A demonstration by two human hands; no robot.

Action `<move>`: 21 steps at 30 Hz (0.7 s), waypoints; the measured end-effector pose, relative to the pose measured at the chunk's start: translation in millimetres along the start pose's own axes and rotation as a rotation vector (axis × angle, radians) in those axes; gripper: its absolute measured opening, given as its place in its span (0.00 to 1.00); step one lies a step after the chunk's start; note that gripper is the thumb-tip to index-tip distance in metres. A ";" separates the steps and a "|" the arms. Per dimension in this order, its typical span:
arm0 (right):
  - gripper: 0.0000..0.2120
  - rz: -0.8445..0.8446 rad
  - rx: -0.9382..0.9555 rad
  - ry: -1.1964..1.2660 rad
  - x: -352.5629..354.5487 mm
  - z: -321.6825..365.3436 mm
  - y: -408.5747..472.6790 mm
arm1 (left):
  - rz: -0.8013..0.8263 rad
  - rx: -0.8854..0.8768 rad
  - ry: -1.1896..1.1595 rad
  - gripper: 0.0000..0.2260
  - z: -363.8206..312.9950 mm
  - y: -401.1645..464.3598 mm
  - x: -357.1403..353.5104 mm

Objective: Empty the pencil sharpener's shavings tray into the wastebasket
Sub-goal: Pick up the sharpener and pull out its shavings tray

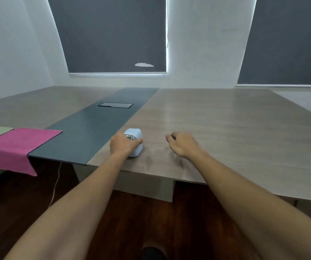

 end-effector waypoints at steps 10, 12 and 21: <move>0.30 0.315 -0.148 0.452 -5.2 -14.5 -27.9 | 0.426 -0.034 -0.593 0.18 -29.8 -19.8 -29.6; 0.26 0.331 -0.157 0.605 -2.7 -21.5 -39.7 | 0.511 -0.058 -0.627 0.18 -37.1 -25.8 -36.5; 0.19 0.280 -0.130 0.947 12.0 -52.5 -59.9 | 0.813 -0.160 -0.663 0.28 -64.2 -51.5 -71.8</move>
Point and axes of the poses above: each hand's wrist, its own y-axis towards the middle knuckle, its own x-axis out of the back of the hand, z = x × y, the point moved 6 cm from there along y, towards the middle knuckle, and after that the axes turned 1 degree about -x, right-handed, at the moved point
